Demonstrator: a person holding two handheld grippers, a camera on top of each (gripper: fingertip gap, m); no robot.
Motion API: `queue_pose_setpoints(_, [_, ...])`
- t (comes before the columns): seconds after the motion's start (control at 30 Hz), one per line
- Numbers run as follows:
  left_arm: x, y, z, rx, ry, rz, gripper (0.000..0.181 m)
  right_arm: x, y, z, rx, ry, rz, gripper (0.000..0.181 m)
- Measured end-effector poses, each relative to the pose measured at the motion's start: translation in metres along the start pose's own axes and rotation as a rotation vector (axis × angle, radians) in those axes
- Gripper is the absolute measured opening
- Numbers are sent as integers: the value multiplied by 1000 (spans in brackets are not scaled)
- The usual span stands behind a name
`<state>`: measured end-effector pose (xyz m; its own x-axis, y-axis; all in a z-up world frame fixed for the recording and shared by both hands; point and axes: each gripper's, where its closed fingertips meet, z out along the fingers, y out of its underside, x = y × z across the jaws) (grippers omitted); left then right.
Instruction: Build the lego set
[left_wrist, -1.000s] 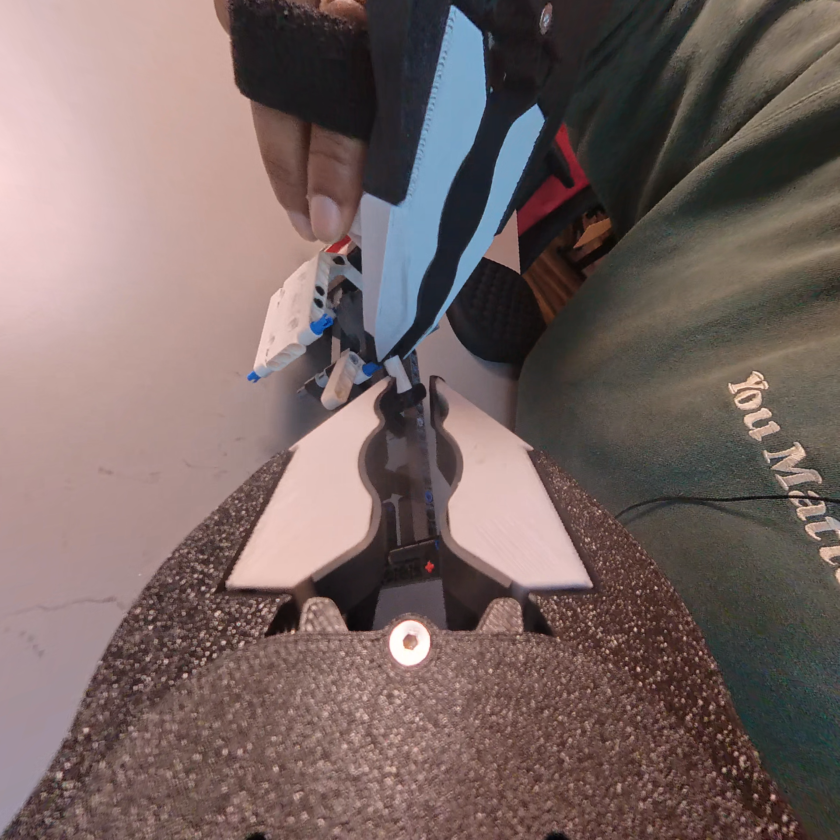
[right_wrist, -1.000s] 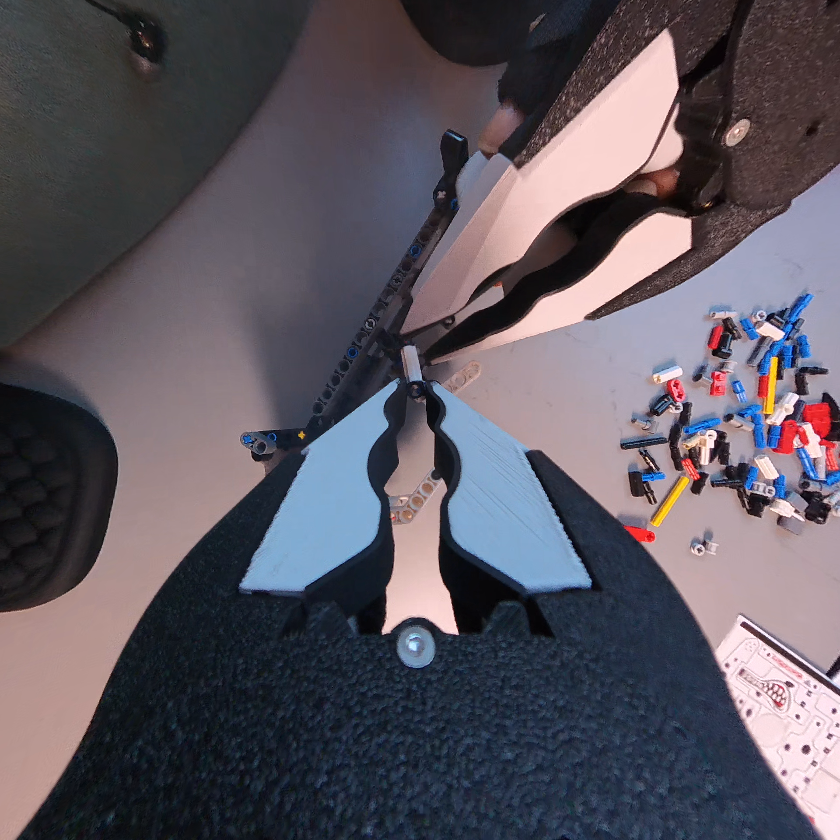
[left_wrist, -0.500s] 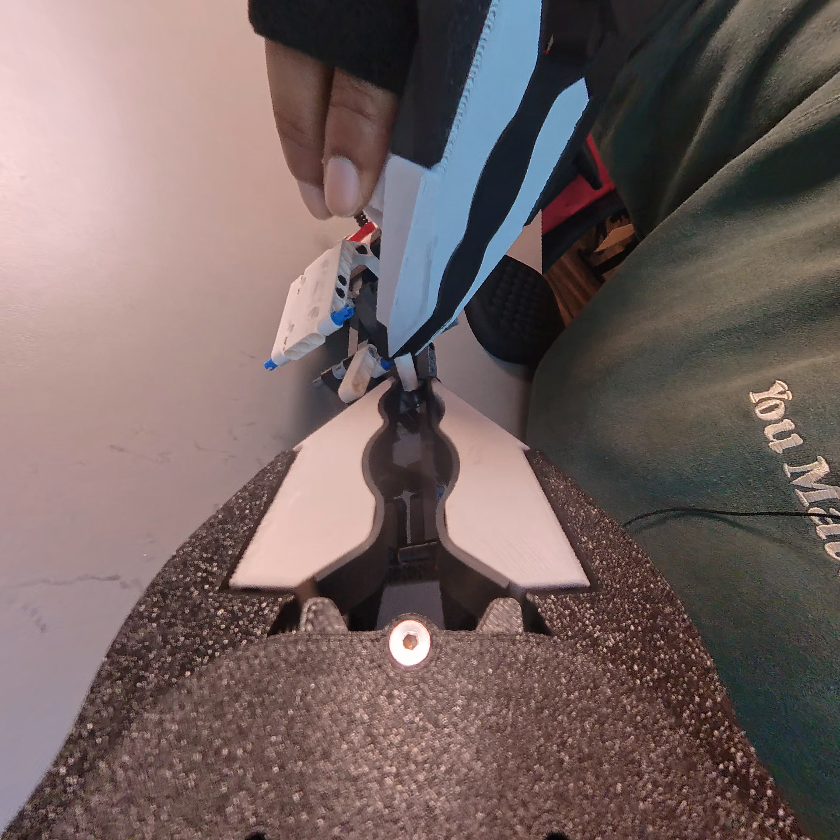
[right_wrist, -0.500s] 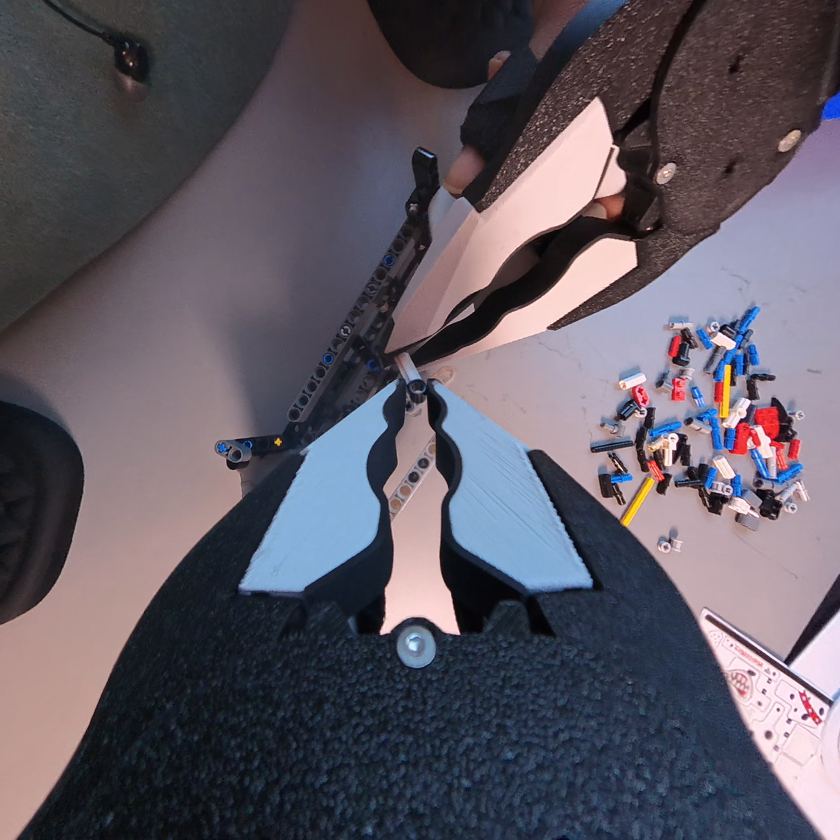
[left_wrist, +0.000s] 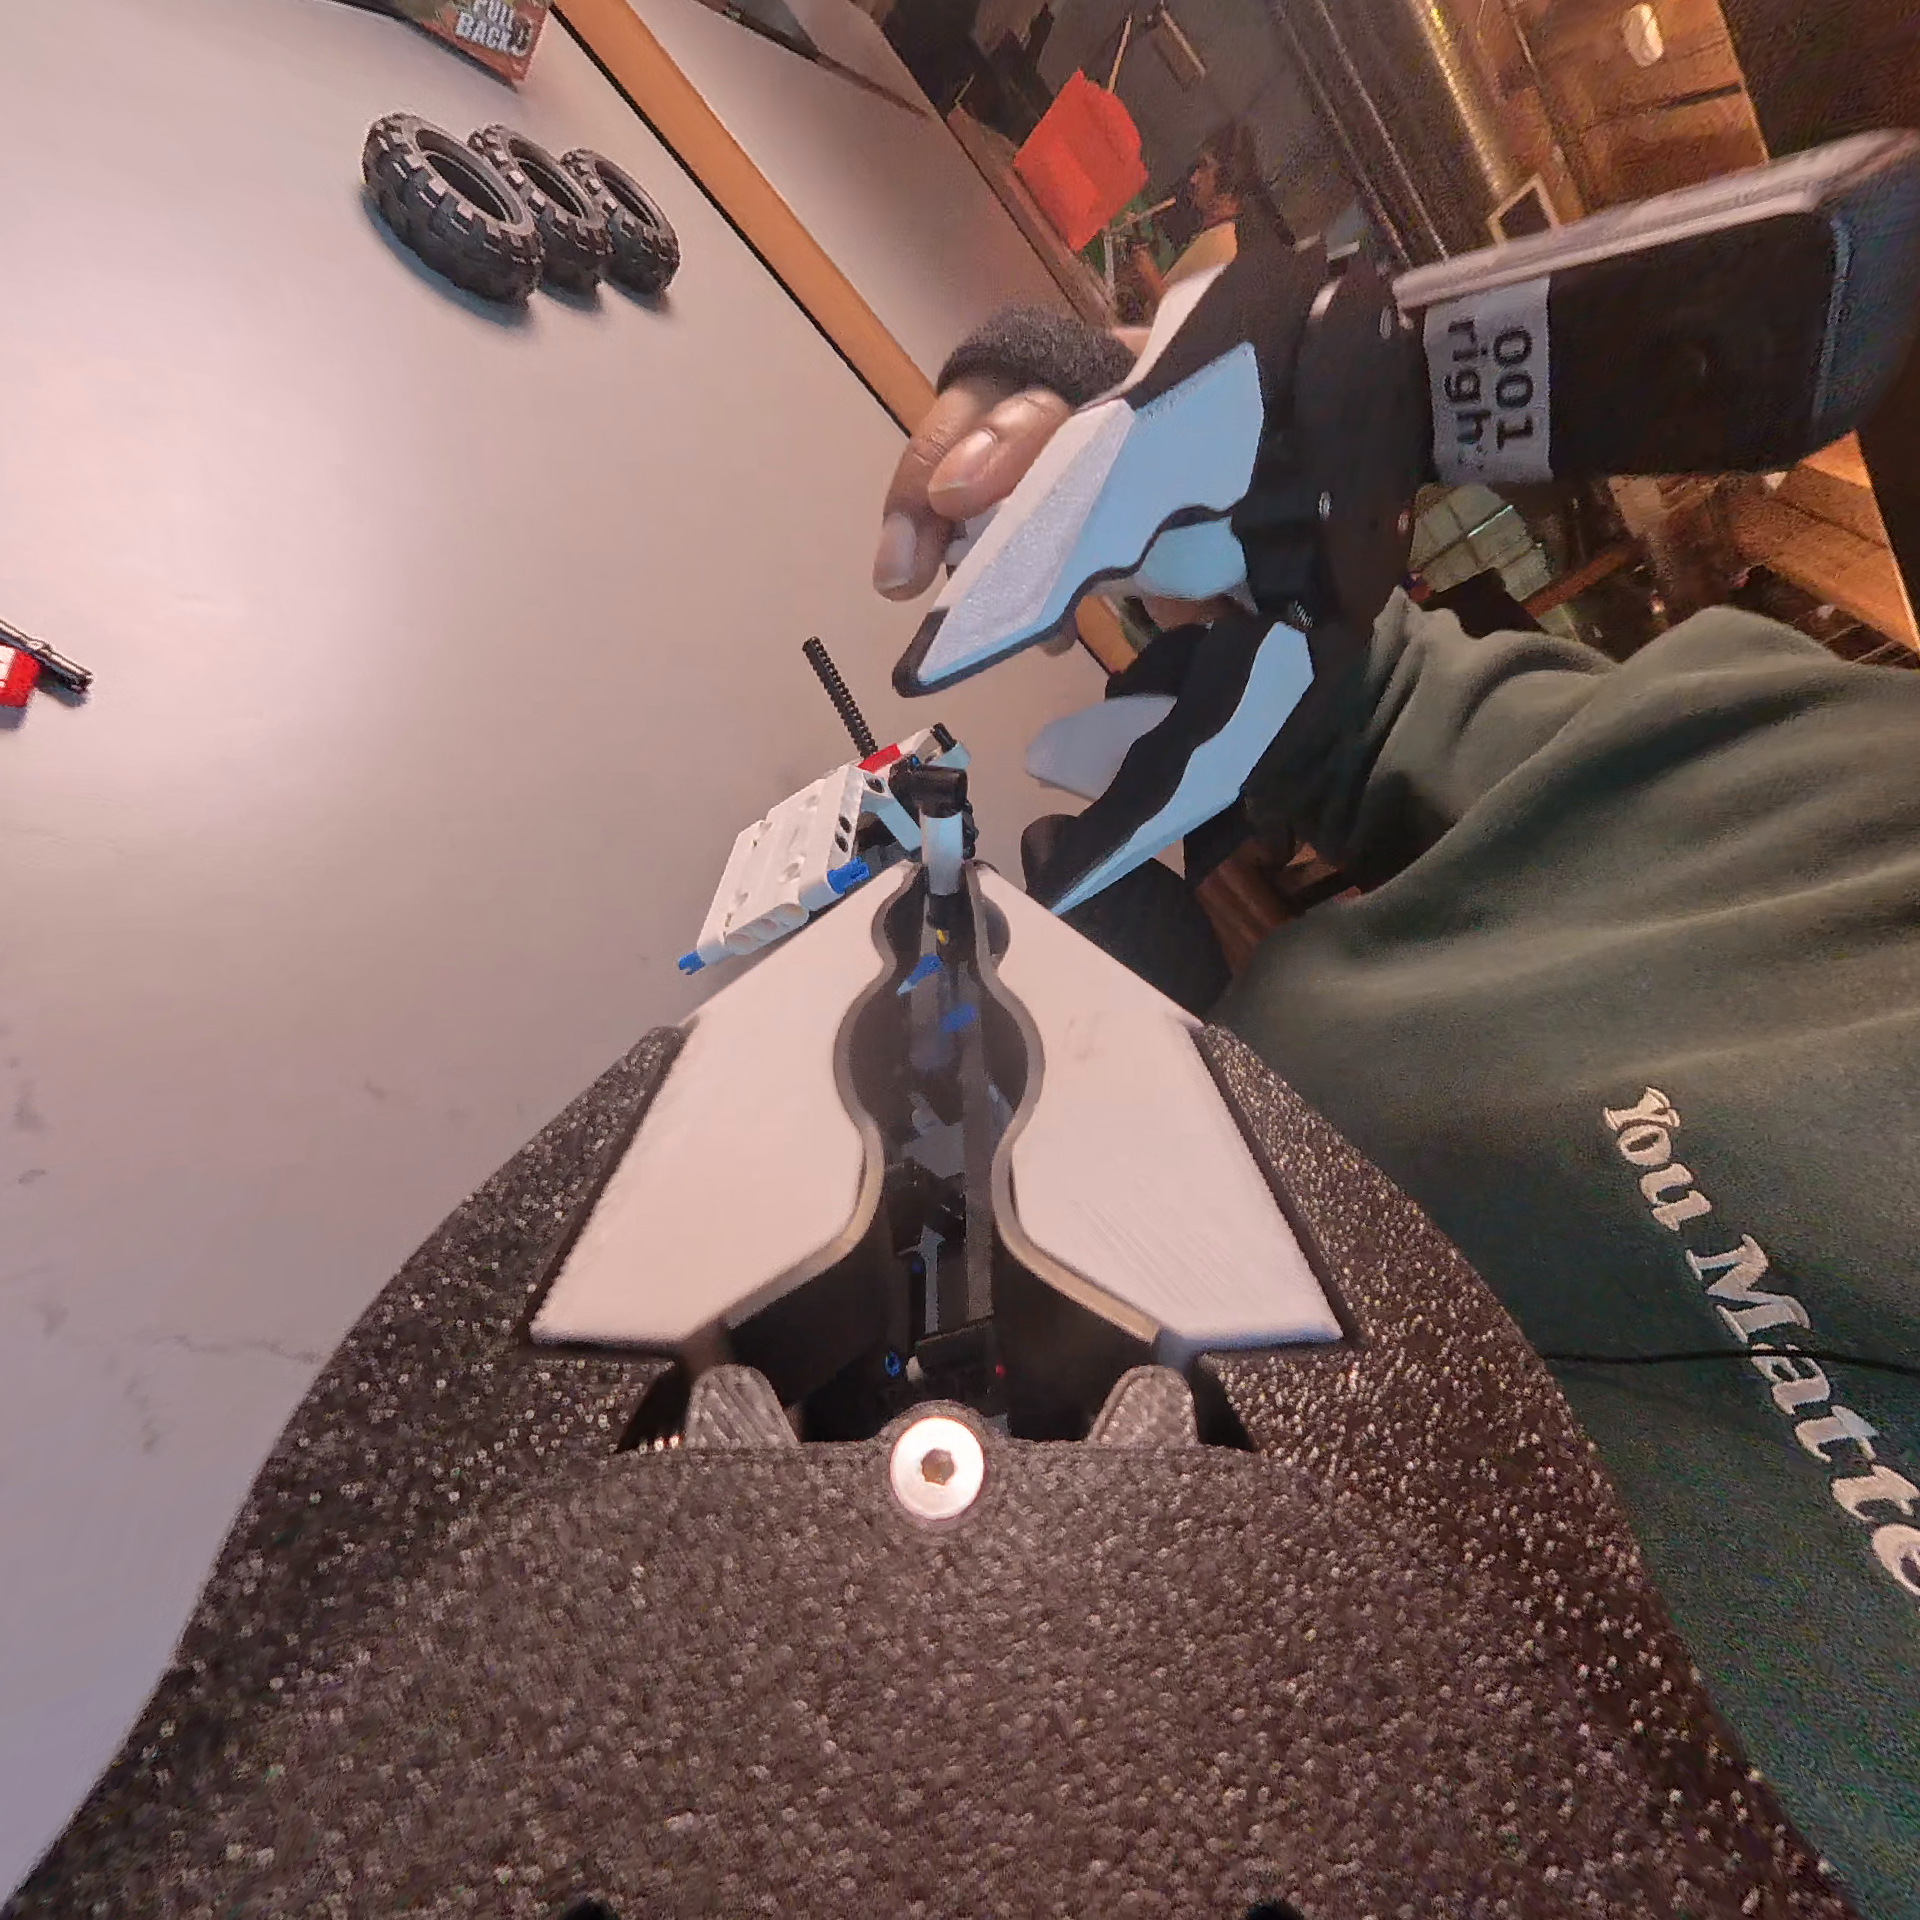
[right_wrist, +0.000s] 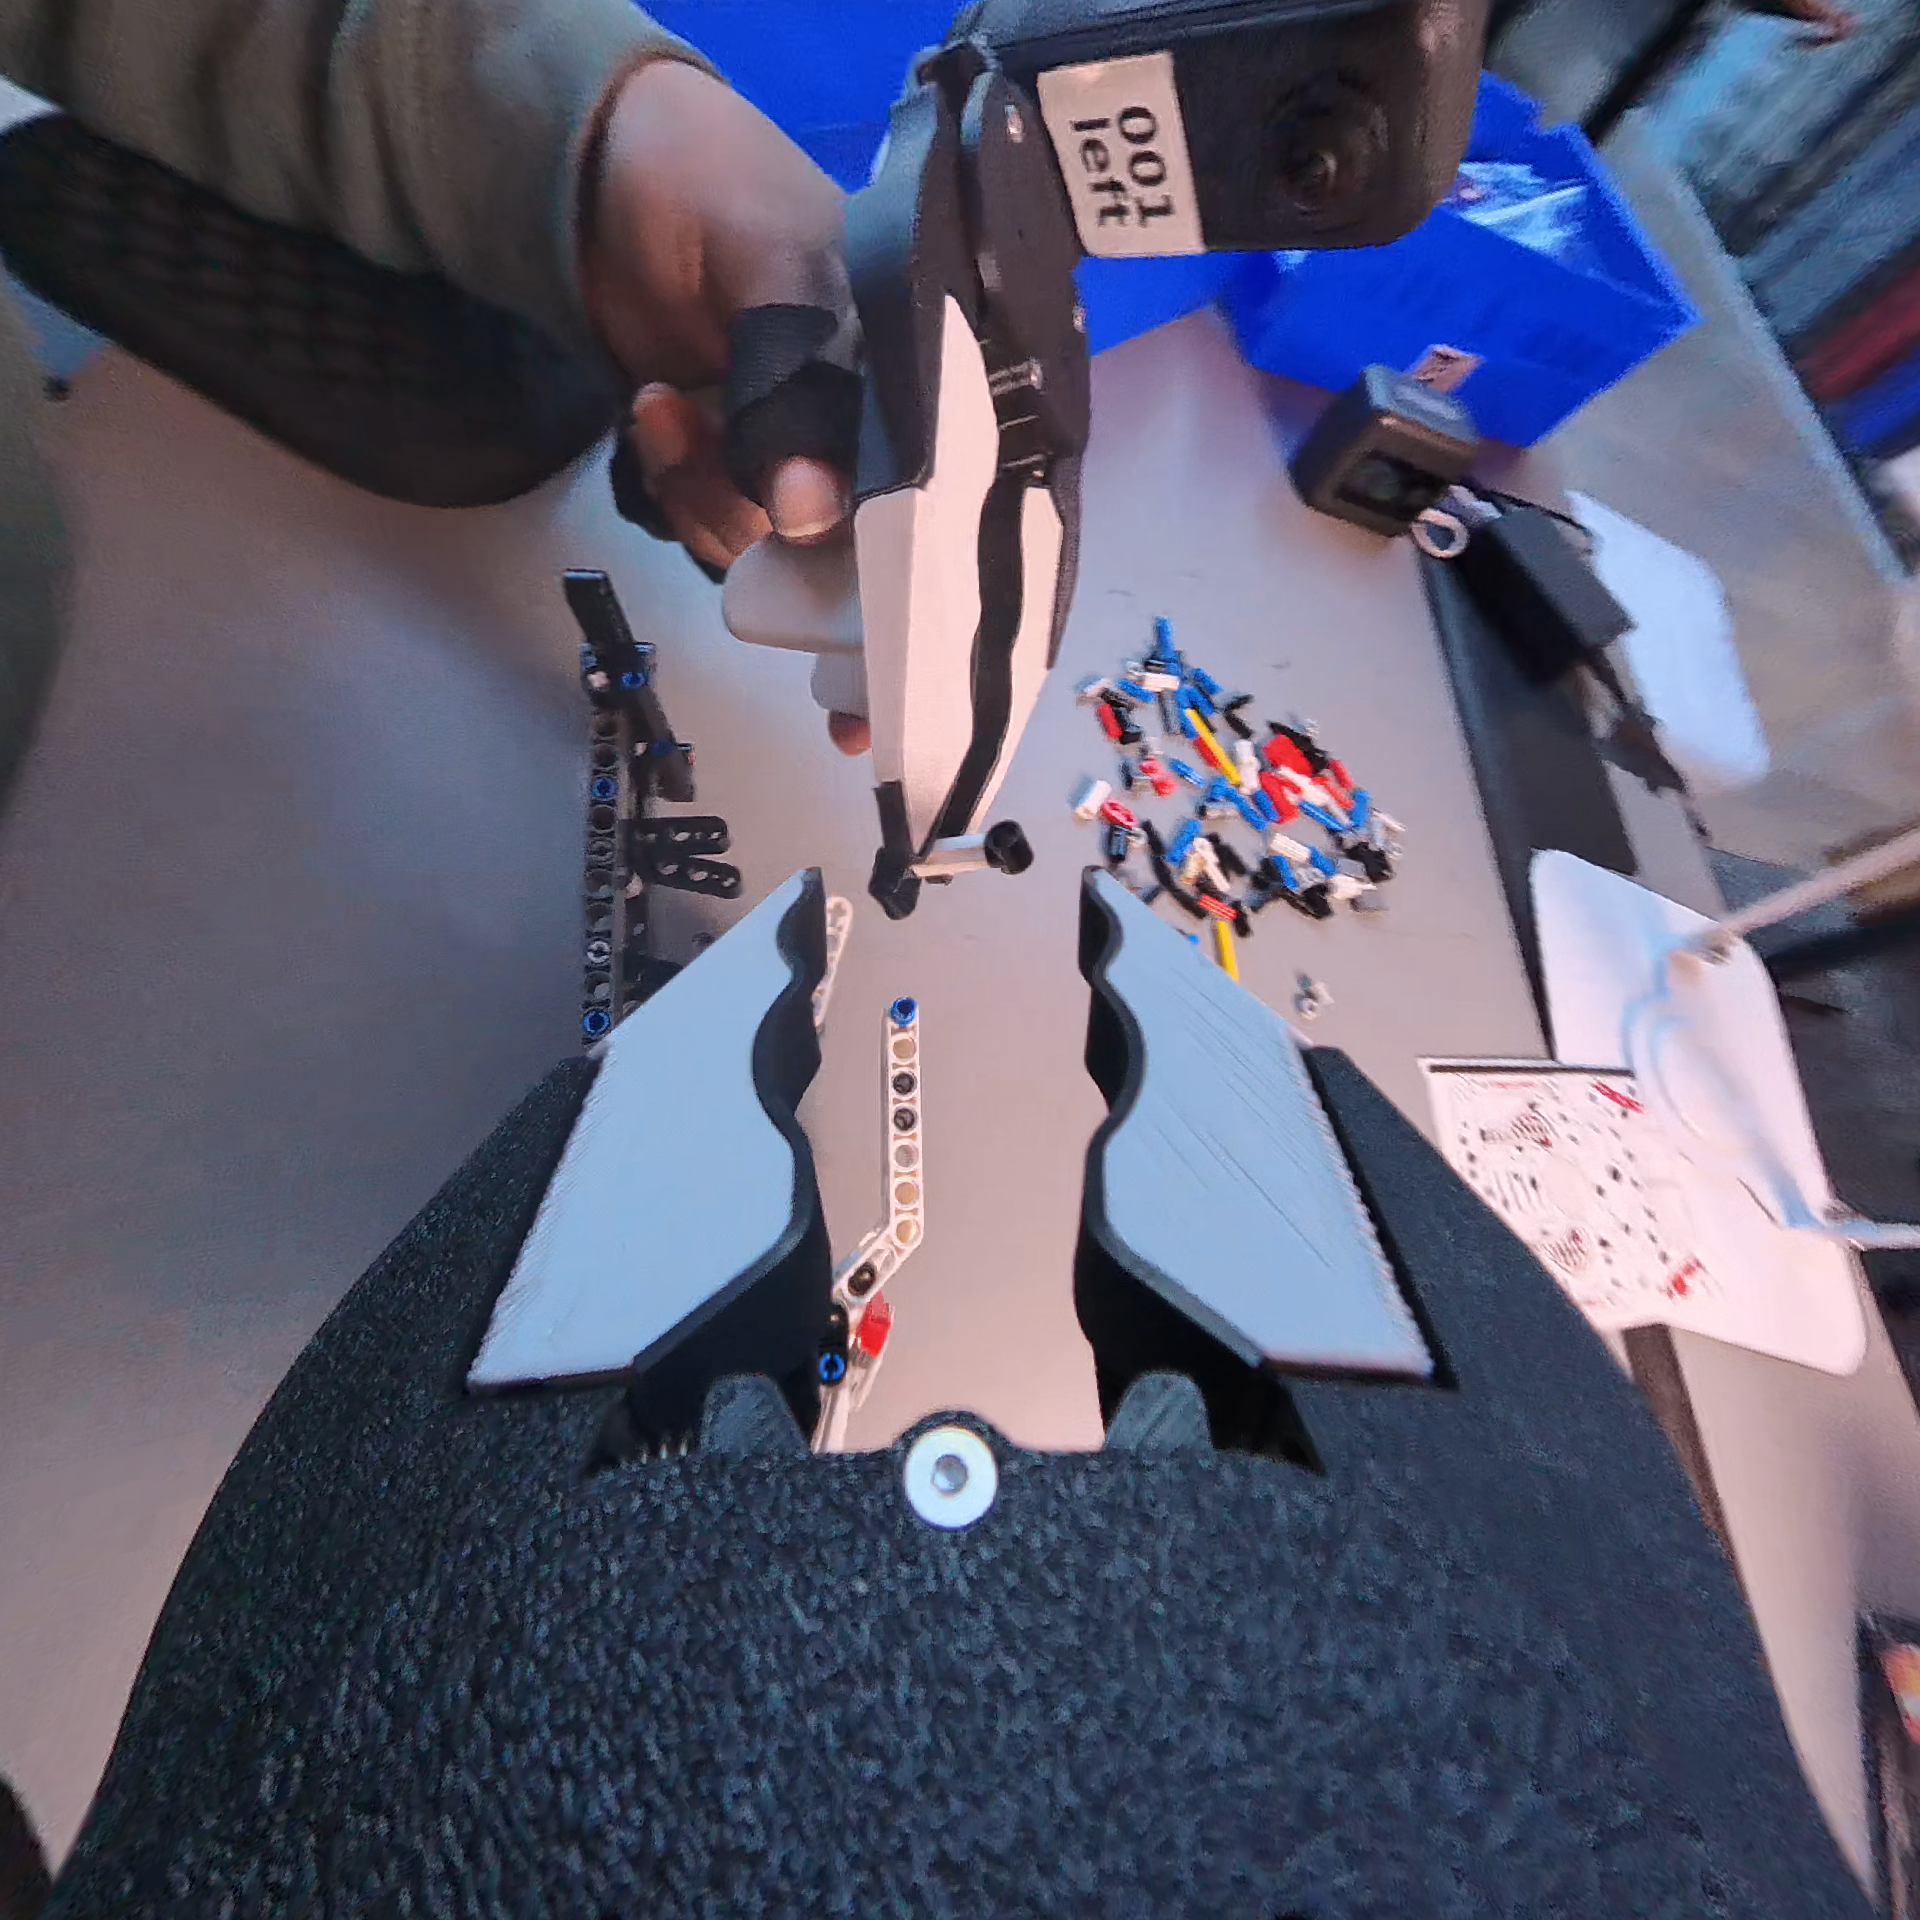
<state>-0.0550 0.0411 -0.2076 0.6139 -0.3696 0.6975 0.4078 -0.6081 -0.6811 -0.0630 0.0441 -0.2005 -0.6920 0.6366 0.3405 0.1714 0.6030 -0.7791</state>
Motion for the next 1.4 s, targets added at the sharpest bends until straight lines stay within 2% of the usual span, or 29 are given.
queue_pose_setpoints(0.1, [3,0,4,2,12,-3,7,-2,7,1,-29,126,-10,47])
queue_pose_setpoints(0.3, [9,6,13,-12,17,-1,7,-9,6,2,-29,209,-3,32])
queue_pose_setpoints(0.8, [8,7,11,19,1,-19,7,-13,6,3,-32,198,13,36])
queue_pose_setpoints(1.03, [8,7,12,23,0,-20,7,-14,7,4,-39,203,-7,23])
queue_pose_setpoints(1.13, [8,7,11,29,1,-22,7,-11,6,5,-45,222,-1,43])
queue_pose_setpoints(1.2, [8,7,11,30,0,-22,7,-12,3,4,-29,207,9,43])
queue_pose_setpoints(1.33, [10,8,12,28,16,-28,7,-14,5,6,-40,210,-7,40])
queue_pose_setpoints(1.4, [12,9,13,21,22,-28,7,-13,3,6,-29,220,-6,32])
